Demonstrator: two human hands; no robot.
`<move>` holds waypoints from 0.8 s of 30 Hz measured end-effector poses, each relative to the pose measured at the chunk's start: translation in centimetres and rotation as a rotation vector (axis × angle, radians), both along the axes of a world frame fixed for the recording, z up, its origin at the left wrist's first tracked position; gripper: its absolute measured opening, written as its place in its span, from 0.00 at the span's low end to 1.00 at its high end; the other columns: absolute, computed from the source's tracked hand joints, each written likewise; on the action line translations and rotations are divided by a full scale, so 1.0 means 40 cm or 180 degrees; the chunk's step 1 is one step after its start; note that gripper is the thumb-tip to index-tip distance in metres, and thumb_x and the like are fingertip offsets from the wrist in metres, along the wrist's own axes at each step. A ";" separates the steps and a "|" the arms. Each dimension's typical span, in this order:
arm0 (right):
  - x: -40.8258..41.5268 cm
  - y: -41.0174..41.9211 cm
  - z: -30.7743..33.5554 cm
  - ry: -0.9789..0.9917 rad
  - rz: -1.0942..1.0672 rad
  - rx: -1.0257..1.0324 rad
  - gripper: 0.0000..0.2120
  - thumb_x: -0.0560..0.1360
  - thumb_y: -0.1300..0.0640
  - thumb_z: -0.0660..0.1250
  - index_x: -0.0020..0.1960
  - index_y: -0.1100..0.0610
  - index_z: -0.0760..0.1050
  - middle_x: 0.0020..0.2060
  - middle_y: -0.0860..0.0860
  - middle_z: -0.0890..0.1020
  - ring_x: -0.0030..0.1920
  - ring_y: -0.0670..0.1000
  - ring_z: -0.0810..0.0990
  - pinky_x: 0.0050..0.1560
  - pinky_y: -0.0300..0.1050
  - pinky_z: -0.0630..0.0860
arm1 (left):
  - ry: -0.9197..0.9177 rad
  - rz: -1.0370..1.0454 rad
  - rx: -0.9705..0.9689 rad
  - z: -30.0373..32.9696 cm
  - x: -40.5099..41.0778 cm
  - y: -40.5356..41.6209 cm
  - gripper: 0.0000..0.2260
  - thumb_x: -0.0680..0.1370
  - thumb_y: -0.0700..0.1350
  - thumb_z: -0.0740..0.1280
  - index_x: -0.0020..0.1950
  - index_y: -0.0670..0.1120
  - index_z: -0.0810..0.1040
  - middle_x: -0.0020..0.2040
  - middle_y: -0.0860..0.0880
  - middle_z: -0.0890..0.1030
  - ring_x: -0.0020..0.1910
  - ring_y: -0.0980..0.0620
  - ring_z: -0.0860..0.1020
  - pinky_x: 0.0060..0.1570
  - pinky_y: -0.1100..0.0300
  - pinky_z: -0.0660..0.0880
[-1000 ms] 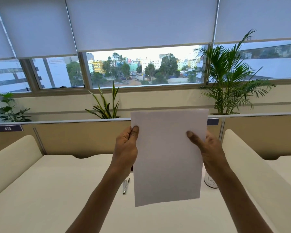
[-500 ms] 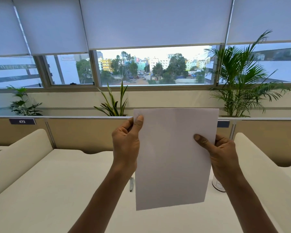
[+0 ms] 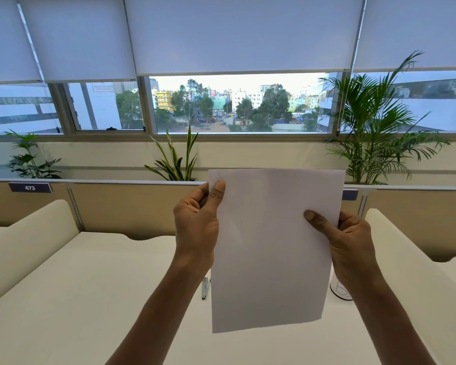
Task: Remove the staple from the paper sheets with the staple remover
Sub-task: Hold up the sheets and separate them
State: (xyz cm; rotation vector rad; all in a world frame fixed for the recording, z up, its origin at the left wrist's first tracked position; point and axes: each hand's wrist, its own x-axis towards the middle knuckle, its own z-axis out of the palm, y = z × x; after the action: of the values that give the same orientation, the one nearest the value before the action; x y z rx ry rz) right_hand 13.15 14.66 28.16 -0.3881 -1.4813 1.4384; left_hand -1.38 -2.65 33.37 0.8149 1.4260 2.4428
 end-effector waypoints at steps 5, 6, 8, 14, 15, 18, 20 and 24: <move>-0.003 -0.005 0.003 -0.0019 -0.0012 -0.0040 0.14 0.65 0.51 0.74 0.48 0.56 0.82 0.42 0.49 0.88 0.39 0.56 0.87 0.40 0.49 0.84 | 0.0019 -0.0035 -0.0078 -0.002 -0.007 0.001 0.06 0.77 0.44 0.67 0.51 0.48 0.82 0.42 0.52 0.87 0.42 0.51 0.85 0.40 0.55 0.83; -0.005 -0.007 0.002 -0.0009 -0.0017 -0.0047 0.15 0.64 0.50 0.75 0.48 0.56 0.82 0.42 0.49 0.88 0.39 0.55 0.87 0.40 0.48 0.84 | 0.0003 -0.0040 -0.0085 -0.003 -0.010 0.000 0.06 0.77 0.45 0.67 0.52 0.47 0.82 0.43 0.52 0.87 0.42 0.51 0.85 0.39 0.56 0.83; -0.009 -0.006 0.000 -0.0039 -0.0050 -0.0051 0.14 0.65 0.51 0.75 0.48 0.56 0.82 0.42 0.49 0.88 0.39 0.55 0.87 0.40 0.48 0.84 | -0.0031 -0.0037 -0.0086 -0.006 -0.015 0.000 0.08 0.77 0.45 0.67 0.54 0.45 0.82 0.44 0.50 0.87 0.44 0.50 0.85 0.39 0.58 0.82; -0.026 -0.010 -0.004 -0.0161 -0.0090 -0.0091 0.12 0.66 0.52 0.74 0.48 0.55 0.82 0.42 0.48 0.88 0.39 0.55 0.87 0.41 0.49 0.84 | -0.0044 -0.0047 -0.0128 -0.014 -0.034 0.001 0.07 0.77 0.45 0.67 0.51 0.47 0.83 0.44 0.51 0.87 0.44 0.49 0.85 0.39 0.58 0.82; -0.029 -0.013 -0.004 -0.0176 -0.0095 -0.0095 0.13 0.65 0.51 0.74 0.48 0.55 0.82 0.42 0.48 0.88 0.39 0.55 0.87 0.40 0.49 0.84 | -0.0044 -0.0046 -0.0153 -0.016 -0.038 0.001 0.06 0.77 0.45 0.67 0.50 0.48 0.83 0.43 0.51 0.87 0.44 0.49 0.85 0.39 0.57 0.82; -0.038 -0.016 -0.005 -0.0175 -0.0096 -0.0099 0.14 0.65 0.49 0.74 0.48 0.54 0.81 0.41 0.45 0.88 0.38 0.53 0.87 0.37 0.44 0.84 | -0.0096 -0.0035 -0.0224 -0.024 -0.052 0.002 0.05 0.77 0.45 0.67 0.49 0.49 0.82 0.44 0.51 0.87 0.44 0.48 0.85 0.40 0.56 0.83; -0.043 -0.016 -0.007 -0.0178 -0.0108 -0.0101 0.11 0.67 0.52 0.73 0.48 0.53 0.81 0.40 0.44 0.87 0.37 0.51 0.86 0.36 0.43 0.83 | -0.0126 -0.0069 -0.0226 -0.025 -0.059 0.001 0.07 0.77 0.44 0.67 0.52 0.47 0.82 0.47 0.48 0.87 0.46 0.47 0.85 0.42 0.55 0.83; -0.049 -0.012 -0.011 -0.0189 -0.0183 -0.0119 0.10 0.68 0.53 0.74 0.48 0.53 0.82 0.41 0.45 0.88 0.38 0.53 0.87 0.39 0.45 0.84 | -0.0103 -0.0385 -0.0441 -0.036 -0.071 -0.003 0.09 0.75 0.42 0.70 0.54 0.45 0.82 0.48 0.46 0.87 0.46 0.45 0.85 0.43 0.52 0.83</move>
State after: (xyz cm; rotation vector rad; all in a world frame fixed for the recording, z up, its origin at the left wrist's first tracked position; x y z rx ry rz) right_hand 11.18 14.17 27.71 -0.4965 -1.4805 1.4214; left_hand -4.21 -2.77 31.94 0.8026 1.4700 2.2307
